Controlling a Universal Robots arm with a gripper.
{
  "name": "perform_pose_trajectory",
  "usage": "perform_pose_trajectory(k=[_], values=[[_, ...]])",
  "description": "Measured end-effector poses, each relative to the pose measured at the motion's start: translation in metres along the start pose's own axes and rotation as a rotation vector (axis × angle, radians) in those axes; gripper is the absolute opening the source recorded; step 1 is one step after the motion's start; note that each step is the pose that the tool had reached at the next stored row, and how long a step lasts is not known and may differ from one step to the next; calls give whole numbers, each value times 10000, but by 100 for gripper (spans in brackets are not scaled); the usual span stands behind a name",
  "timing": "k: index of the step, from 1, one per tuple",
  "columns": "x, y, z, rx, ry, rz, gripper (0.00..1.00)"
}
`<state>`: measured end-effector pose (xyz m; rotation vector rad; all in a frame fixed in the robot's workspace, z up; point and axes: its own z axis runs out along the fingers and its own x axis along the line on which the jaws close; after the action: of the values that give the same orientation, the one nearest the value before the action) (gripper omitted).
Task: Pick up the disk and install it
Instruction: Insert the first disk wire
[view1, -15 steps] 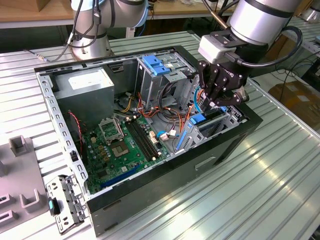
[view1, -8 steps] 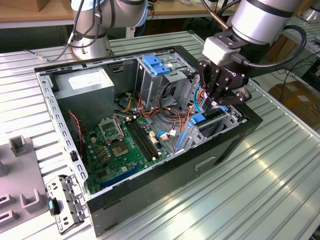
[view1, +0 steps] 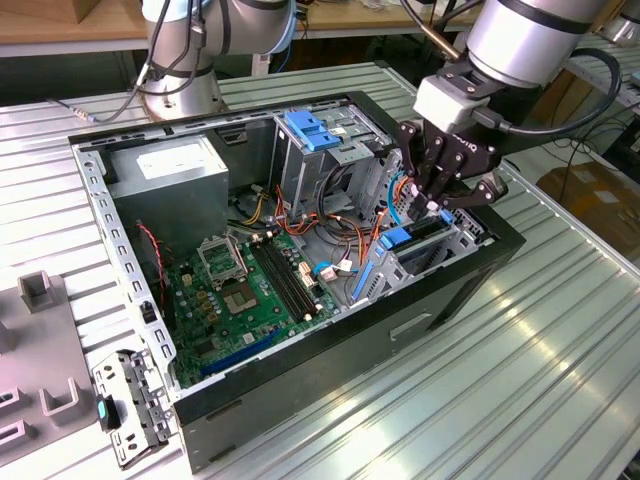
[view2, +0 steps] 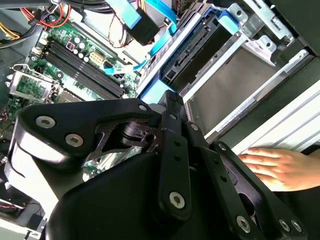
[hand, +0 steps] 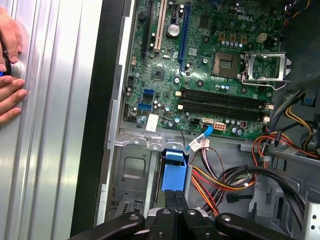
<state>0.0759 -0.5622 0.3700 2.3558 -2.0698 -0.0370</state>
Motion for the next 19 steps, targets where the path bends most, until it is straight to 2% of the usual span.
perform_pose_trajectory(k=[3, 5, 8, 14, 17, 19], values=[[0, -40, 0, 0, -1, -9, 11], [-1, -91, -1, 0, -1, -15, 11], [-11, -210, -3, -1, 0, -36, 11], [-17, -384, -5, -2, 2, -61, 11], [-18, -451, -6, -2, 1, -83, 11], [-16, -456, -6, -5, 4, -316, 11]])
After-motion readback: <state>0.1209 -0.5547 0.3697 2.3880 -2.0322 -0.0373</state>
